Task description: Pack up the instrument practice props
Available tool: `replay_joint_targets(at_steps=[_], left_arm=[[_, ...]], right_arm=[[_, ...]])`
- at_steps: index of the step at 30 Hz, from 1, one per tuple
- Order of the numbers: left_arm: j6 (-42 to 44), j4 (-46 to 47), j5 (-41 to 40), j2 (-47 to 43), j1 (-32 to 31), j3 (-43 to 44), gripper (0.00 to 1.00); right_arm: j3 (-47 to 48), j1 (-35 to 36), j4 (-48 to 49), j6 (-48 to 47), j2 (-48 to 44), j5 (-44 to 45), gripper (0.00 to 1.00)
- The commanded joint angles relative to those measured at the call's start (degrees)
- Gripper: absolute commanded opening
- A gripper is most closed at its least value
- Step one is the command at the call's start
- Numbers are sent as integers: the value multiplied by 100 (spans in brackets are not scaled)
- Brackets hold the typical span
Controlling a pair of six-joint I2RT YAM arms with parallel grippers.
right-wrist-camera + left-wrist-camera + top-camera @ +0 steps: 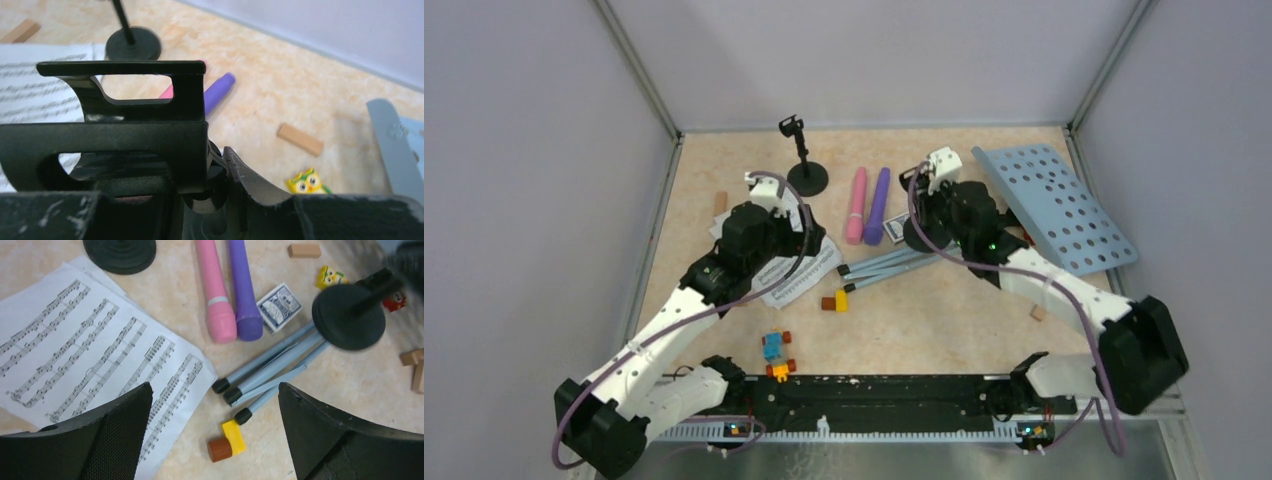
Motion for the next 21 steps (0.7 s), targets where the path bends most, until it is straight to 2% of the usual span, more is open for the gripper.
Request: replay_joint_targets(at_steps=[1,6,11,16,21], left_arm=[[284,-298,65,-585,-10,-443,99],[440,-404,105,-961,-3,-694,99],[520,-593,-8,-1171,-10,-895,99],[570,-667,5,-1332,-10,-895,99],[582,-660,-133,-1330,-6,-919,99]], right_arm=[[1405,-626,1339,-270,1168,-596,0],[2640,-1077,1613,-240,2657,-699,0],[3845,-1242,1540,-552,3889,-572,0],[4634,-1285,1493,-688,4849,-577,0],[5231,-1281,1232,-251,5501,-871,0]])
